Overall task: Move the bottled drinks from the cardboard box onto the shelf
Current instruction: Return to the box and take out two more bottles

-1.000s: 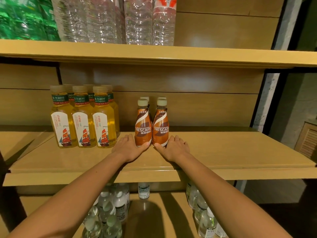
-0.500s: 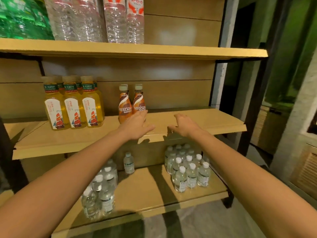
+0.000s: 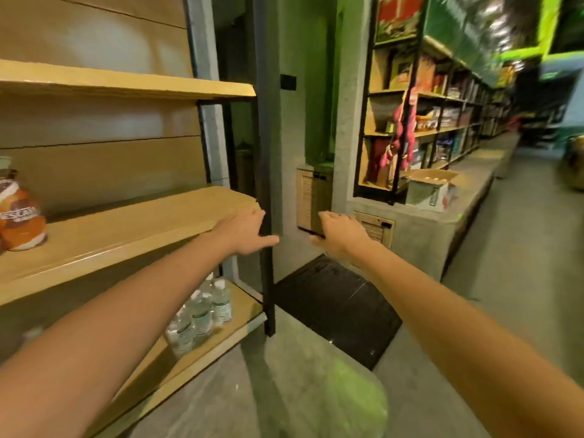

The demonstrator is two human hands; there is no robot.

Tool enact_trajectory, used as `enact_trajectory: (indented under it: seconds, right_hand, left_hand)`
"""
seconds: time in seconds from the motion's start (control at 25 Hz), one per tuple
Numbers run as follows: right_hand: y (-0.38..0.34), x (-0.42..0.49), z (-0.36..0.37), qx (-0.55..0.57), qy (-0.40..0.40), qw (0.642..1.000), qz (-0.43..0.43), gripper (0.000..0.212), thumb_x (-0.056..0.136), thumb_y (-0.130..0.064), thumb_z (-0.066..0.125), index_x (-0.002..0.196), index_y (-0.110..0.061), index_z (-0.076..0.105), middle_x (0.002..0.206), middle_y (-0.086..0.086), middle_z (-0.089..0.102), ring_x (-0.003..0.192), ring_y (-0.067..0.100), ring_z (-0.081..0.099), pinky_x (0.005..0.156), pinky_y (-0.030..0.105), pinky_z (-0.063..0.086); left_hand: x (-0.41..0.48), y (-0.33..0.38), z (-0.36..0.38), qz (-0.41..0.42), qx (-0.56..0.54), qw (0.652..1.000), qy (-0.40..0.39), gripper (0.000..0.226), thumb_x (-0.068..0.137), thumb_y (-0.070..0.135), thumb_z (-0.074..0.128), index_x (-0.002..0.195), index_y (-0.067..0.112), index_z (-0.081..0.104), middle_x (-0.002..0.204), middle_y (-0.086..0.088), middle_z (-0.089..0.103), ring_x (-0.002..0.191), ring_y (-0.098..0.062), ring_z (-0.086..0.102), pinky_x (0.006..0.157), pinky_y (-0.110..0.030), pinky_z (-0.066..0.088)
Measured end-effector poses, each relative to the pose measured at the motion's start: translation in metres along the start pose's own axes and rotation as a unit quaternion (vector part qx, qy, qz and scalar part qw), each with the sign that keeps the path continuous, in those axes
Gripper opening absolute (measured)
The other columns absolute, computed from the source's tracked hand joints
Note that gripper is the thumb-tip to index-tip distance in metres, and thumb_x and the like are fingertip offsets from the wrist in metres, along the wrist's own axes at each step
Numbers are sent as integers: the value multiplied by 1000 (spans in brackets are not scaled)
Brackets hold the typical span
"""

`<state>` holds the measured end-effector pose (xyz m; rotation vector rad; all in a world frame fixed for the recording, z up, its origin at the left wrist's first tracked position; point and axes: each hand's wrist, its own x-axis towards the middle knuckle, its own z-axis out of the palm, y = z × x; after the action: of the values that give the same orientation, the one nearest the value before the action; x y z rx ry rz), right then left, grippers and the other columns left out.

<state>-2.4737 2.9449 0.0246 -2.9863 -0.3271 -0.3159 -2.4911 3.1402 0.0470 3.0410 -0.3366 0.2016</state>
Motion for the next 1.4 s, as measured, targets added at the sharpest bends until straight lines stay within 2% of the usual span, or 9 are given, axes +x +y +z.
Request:
enact_trajectory:
  seconds: [0.12,0.32,0.48,0.64,0.76,0.88,1.0,1.2,1.4]
  right_hand:
    - [100,-24,-18,-16,7,996,83,58,95,-42,46,141,-11,32,144,14,42,132,34,40,109,47,34]
    - [263,-62,-51,-46,14,984,170,59,94,-44,47,142,-12,33,145,12,42,133,32,40,110,45,32]
    - [387,-73,-71,-58,14,975,215,61,90,-52,49,138,-15,40,139,10,50,126,30,48,108,46,36]
    - [480,-88,-93,-74,-1,968,241,60,95,-41,46,143,-8,31,145,14,42,131,33,42,109,44,33]
    - [539,-89,-97,-84,-6,963,254,58,97,-37,44,143,-6,30,146,15,40,132,33,40,107,42,32]
    - [599,-71,-86,-89,-11,957,275,57,96,-42,44,139,-6,35,141,14,45,129,33,43,104,42,34]
    - [658,-42,-72,-104,-18,952,287,60,96,-43,44,141,-6,33,143,14,43,130,33,42,106,43,34]
    - [768,42,-52,-127,-25,944,305,62,94,-48,44,140,-7,35,141,14,46,127,34,45,103,43,36]
    - [873,136,-54,-141,-20,935,326,61,94,-49,44,139,-8,37,137,13,49,124,33,48,100,42,38]
  left_hand:
    - [43,94,15,60,-12,998,2,75,90,55,46,147,11,25,151,-11,32,135,-29,37,107,-43,38]
    - [112,257,26,165,-64,984,7,58,90,49,51,138,19,40,140,-8,46,126,-25,46,101,-42,40]
    - [167,377,41,189,-94,978,4,64,86,56,50,138,19,41,139,-9,46,122,-27,48,99,-45,43]
    - [210,482,57,198,-90,976,9,65,90,49,48,143,15,33,145,-13,40,127,-30,44,101,-42,42]
    - [250,542,68,207,-84,974,16,69,88,53,49,143,15,32,145,-11,40,127,-28,45,98,-41,42]
    - [292,592,83,234,-61,970,14,75,88,55,48,147,16,23,152,-8,31,131,-27,42,98,-40,42]
    - [348,636,105,271,-45,961,15,72,88,57,47,145,15,29,147,-10,38,124,-28,48,94,-40,46]
    - [481,694,135,296,-37,955,9,80,85,64,45,145,14,28,145,-13,40,127,-29,44,99,-43,44]
    - [620,757,146,308,-11,951,-12,76,87,62,44,140,8,35,142,-15,42,125,-30,46,98,-41,41]
